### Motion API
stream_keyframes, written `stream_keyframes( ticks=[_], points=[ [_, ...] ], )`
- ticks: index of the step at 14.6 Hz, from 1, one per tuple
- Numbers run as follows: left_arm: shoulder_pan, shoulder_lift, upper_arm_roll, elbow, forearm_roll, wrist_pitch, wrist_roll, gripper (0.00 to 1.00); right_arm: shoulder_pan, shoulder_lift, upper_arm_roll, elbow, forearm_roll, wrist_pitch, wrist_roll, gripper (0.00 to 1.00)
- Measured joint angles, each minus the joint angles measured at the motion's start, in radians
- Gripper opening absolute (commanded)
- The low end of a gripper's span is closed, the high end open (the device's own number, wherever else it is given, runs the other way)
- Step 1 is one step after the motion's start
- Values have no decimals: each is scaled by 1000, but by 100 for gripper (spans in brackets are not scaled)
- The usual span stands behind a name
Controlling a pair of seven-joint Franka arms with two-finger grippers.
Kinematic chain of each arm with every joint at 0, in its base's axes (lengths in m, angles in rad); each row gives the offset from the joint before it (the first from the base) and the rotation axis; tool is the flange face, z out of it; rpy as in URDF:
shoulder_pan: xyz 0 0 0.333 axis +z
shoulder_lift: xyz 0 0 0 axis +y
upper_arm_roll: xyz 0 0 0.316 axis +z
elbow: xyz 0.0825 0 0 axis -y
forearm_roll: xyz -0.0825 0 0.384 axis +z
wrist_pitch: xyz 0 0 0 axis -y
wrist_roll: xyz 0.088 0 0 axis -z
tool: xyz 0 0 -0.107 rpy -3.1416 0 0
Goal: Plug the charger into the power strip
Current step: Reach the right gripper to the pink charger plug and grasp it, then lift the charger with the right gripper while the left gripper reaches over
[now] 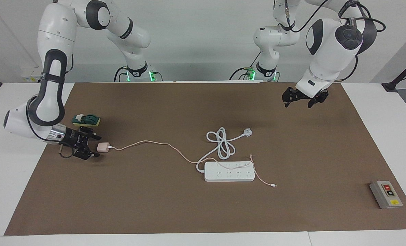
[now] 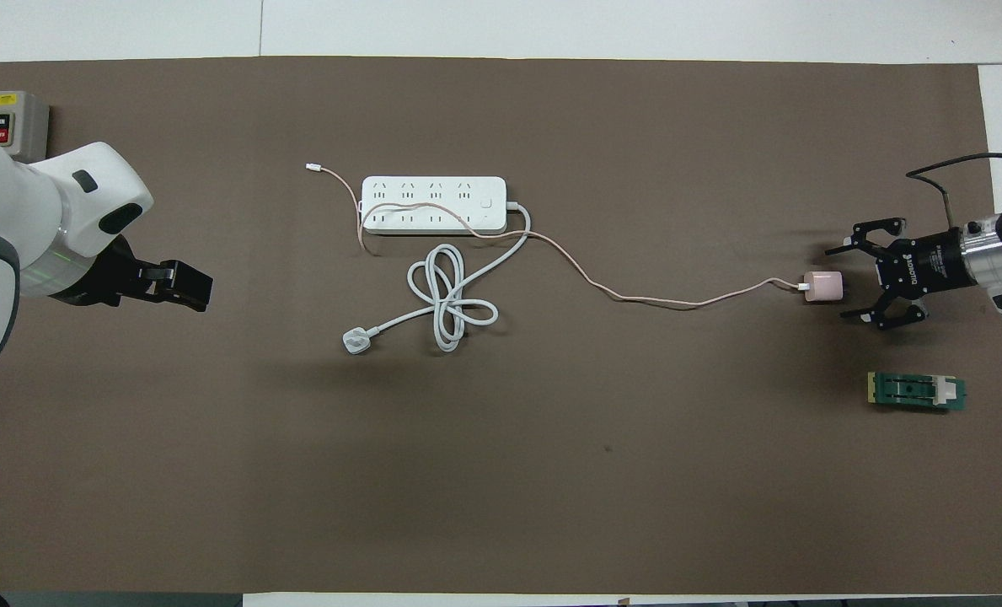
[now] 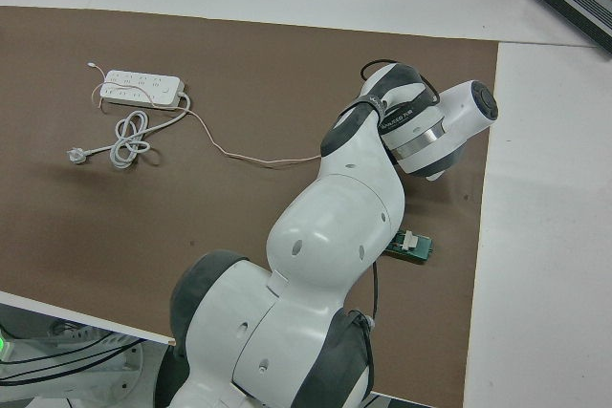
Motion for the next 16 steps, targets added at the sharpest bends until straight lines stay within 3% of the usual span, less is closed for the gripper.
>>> stream_keyframes(
  ticks=[3,4,5,7,9,13,16],
  points=[
    [0,0,0,0,0,0,0,100,2,4,0,-5,7,5,0,99],
    [0,0,0,0,0,0,0,100,4,5,0,-9,12,9,0,92],
    [0,0,0,0,0,0,0,100,6,5,0,-14,16,15,0,80],
    [0,0,0,0,0,0,0,100,10,5,0,-25,20,22,1,44],
    [0,0,0,0,0,0,0,100,10,2,0,-24,27,22,1,0],
    [0,0,-1,0,-5,2,1,100,14,-2,0,-24,34,24,1,0],
    [8,16,3,-6,-149,20,1,100,15,-2,0,-24,34,25,1,0]
  ],
)
